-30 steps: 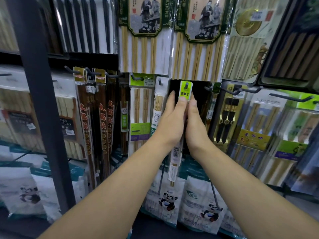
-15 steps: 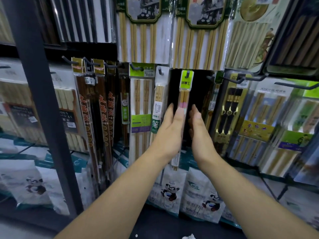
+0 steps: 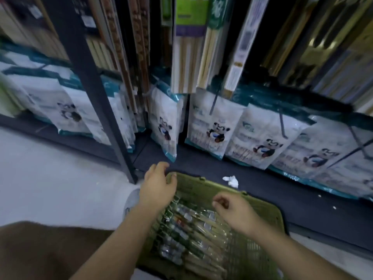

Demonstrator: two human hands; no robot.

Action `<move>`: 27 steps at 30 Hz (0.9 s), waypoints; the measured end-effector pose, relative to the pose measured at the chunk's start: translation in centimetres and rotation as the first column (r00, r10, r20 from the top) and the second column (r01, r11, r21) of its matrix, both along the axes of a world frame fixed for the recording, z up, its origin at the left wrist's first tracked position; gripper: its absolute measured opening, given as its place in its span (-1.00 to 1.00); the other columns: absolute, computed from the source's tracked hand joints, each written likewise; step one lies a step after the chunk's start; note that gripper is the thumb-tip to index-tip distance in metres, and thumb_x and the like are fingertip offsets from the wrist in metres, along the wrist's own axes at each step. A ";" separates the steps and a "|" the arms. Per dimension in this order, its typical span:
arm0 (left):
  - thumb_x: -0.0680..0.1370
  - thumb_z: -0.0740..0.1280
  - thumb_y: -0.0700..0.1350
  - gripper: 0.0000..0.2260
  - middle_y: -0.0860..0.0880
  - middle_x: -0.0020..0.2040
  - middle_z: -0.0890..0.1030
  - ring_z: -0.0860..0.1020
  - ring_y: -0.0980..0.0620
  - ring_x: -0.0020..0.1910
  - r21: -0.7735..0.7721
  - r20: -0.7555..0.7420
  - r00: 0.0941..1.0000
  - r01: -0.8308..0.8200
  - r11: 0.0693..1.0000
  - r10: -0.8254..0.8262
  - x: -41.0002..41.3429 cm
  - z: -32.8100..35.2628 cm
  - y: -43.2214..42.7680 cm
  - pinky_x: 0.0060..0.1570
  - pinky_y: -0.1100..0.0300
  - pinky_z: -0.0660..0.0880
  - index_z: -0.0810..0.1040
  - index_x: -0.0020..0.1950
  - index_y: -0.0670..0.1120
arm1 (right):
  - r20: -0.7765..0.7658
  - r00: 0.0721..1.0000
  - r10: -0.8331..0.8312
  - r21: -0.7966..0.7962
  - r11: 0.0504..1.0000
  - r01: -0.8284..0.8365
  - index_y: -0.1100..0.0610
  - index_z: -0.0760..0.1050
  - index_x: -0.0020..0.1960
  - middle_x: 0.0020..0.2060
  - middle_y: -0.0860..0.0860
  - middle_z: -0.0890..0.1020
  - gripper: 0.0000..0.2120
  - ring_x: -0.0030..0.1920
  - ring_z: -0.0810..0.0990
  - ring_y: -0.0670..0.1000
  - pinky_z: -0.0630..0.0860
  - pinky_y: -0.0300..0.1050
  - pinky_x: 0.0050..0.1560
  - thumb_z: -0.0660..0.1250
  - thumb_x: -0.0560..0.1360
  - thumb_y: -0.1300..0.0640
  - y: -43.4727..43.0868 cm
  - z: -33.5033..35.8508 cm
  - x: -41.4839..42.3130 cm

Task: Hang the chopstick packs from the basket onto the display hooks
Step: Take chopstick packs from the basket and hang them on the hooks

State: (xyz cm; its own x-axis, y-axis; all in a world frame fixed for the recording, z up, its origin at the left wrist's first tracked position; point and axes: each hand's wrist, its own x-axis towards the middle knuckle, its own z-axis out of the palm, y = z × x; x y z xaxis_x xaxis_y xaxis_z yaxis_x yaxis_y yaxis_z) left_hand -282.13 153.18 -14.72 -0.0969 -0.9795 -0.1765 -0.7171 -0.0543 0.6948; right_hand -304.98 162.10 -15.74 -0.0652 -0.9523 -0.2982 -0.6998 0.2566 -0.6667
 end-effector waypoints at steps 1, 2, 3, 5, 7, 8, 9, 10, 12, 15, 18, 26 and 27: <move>0.64 0.32 -0.01 -0.64 -0.09 0.23 0.50 0.50 -0.15 0.23 0.019 0.092 0.996 -0.015 1.000 0.014 1.0 -1.7 0.5 0.16 -0.03 0.49 0.44 0.40 -0.09 | -0.013 1.000 0.027 0.082 0.996 -0.026 -0.11 0.60 -0.11 -0.21 -0.15 0.67 -0.87 -0.18 0.60 -0.20 0.53 -0.21 -0.07 0.39 0.57 0.11 0.5 -2.3 0.4; 0.62 0.33 0.02 -0.59 -0.15 0.28 0.49 0.47 -0.21 0.28 0.040 0.154 0.987 -0.042 0.998 0.035 1.8 -3.2 1.1 0.21 -0.08 0.48 0.43 0.42 -0.12 | -0.022 0.999 0.043 0.158 0.987 -0.039 -0.04 0.64 -0.04 -0.15 -0.11 0.69 -0.91 -0.12 0.63 -0.13 0.54 -0.16 -0.01 0.38 0.56 0.12 1.0 -4.7 0.7; 0.62 0.32 0.06 -0.55 -0.18 0.32 0.49 0.46 -0.24 0.31 0.062 0.180 0.982 -0.077 0.995 0.065 2.7 -4.5 1.5 0.24 -0.11 0.47 0.42 0.44 -0.13 | -0.036 0.998 0.052 0.221 0.974 -0.043 0.03 0.67 0.01 -0.10 -0.06 0.71 -0.90 -0.06 0.65 -0.05 0.54 -0.15 0.01 0.38 0.56 0.14 1.6 -6.9 1.1; 0.61 0.30 0.14 -0.52 -0.19 0.30 0.53 0.48 -0.26 0.30 0.119 0.161 0.980 -0.134 0.984 0.115 3.9 -6.7 2.1 0.25 -0.11 0.47 0.43 0.41 -0.13 | -0.058 0.996 0.064 0.301 0.953 -0.044 0.12 0.67 0.02 -0.07 0.04 0.71 -0.89 -0.03 0.65 0.04 0.52 -0.13 -0.01 0.36 0.56 0.19 2.6 -10.7 1.8; 0.62 0.25 0.21 -0.63 -0.16 0.15 0.61 0.55 -0.27 0.17 0.158 0.128 0.985 -0.139 0.978 0.119 4.7 -8.4 2.4 0.18 -0.12 0.51 0.47 0.22 -0.06 | -0.079 0.993 0.088 0.353 0.934 -0.054 0.16 0.63 -0.06 -0.12 0.10 0.68 -0.92 -0.05 0.64 0.13 0.49 -0.09 -0.09 0.35 0.56 0.21 3.7 -13.9 2.5; 0.63 0.22 0.23 -0.69 -0.13 0.06 0.63 0.58 -0.27 0.09 0.174 0.117 0.988 -0.124 0.977 0.104 5.1 -9.2 2.6 0.13 -0.12 0.53 0.45 0.13 0.00 | -0.088 0.991 0.105 0.376 0.924 -0.065 0.14 0.60 -0.09 -0.15 0.11 0.65 -0.92 -0.06 0.63 0.17 0.47 -0.08 -0.12 0.34 0.56 0.20 4.2 -15.3 2.8; 0.64 0.19 0.24 -0.73 -0.10 -0.03 0.64 0.59 -0.26 0.02 0.197 0.108 0.991 -0.103 0.975 0.083 5.4 -9.8 2.9 0.08 -0.12 0.53 0.42 0.07 0.05 | -0.095 0.987 0.126 0.399 0.913 -0.078 0.12 0.57 -0.10 -0.15 0.12 0.63 -0.92 -0.06 0.63 0.19 0.48 -0.06 -0.11 0.34 0.57 0.19 4.8 -16.5 3.1; 0.65 0.17 0.24 -0.76 -0.05 -0.12 0.62 0.58 -0.25 -0.04 0.220 0.099 0.993 -0.084 0.972 0.064 5.7 -10.4 3.4 0.02 -0.09 0.52 0.39 0.04 0.09 | -0.102 0.984 0.149 0.420 0.903 -0.093 0.11 0.57 -0.09 -0.13 0.13 0.64 -0.93 -0.04 0.63 0.20 0.50 -0.05 -0.08 0.33 0.56 0.17 5.3 -17.5 3.3; 0.67 0.18 0.19 -0.80 0.05 -0.22 0.54 0.56 -0.18 -0.13 0.242 0.086 0.995 -0.069 0.968 0.049 6.1 -11.4 4.2 -0.13 -0.02 0.45 0.36 0.02 0.09 | -0.123 0.971 0.205 0.448 0.884 -0.131 0.08 0.58 -0.01 -0.05 0.12 0.67 -0.93 -0.01 0.63 0.17 0.51 -0.06 -0.07 0.34 0.56 0.11 5.8 -18.6 3.8; 0.66 0.22 0.17 -0.78 0.05 -0.27 0.54 0.55 -0.02 -0.27 0.223 0.071 0.995 -0.090 0.971 0.076 6.1 -12.1 4.5 -0.30 0.05 0.36 0.32 -0.07 0.09 | -0.197 0.939 0.281 0.444 0.880 -0.170 0.01 0.57 0.09 0.06 0.08 0.64 -0.86 0.02 0.60 0.12 0.38 -0.15 -0.15 0.34 0.57 0.02 5.8 -19.5 4.4; 0.65 0.23 0.16 -0.77 0.03 -0.27 0.56 0.55 0.06 -0.32 0.215 0.063 0.994 -0.098 0.972 0.086 6.1 -12.4 4.3 -0.37 0.11 0.34 0.31 -0.11 0.10 | -0.274 0.922 0.273 0.367 0.916 -0.162 0.08 0.54 0.27 0.19 0.11 0.55 -0.71 0.09 0.56 0.14 0.46 -0.13 -0.07 0.33 0.59 0.03 5.2 -20.1 4.9; 0.65 0.27 0.13 -0.82 0.08 -0.27 0.55 0.54 0.19 -0.39 0.221 0.061 0.994 -0.101 0.970 0.090 6.1 -12.5 4.1 -0.40 0.18 0.33 0.35 -0.06 0.11 | -0.412 0.884 0.221 0.289 0.952 -0.103 0.10 0.35 0.45 0.35 0.14 0.42 -0.44 0.35 0.35 0.19 0.38 0.07 0.30 0.42 0.55 -0.07 2.4 -21.5 5.2; 0.65 0.27 0.13 -0.82 0.07 -0.26 0.56 0.55 0.15 -0.37 0.226 0.055 0.994 -0.102 0.969 0.092 6.1 -12.5 4.0 -0.39 0.17 0.34 0.37 -0.03 0.08 | -0.411 0.884 0.223 0.309 0.946 -0.095 0.10 0.35 0.44 0.35 0.15 0.43 -0.44 0.35 0.38 0.19 0.40 0.06 0.27 0.43 0.54 -0.07 2.1 -21.7 5.2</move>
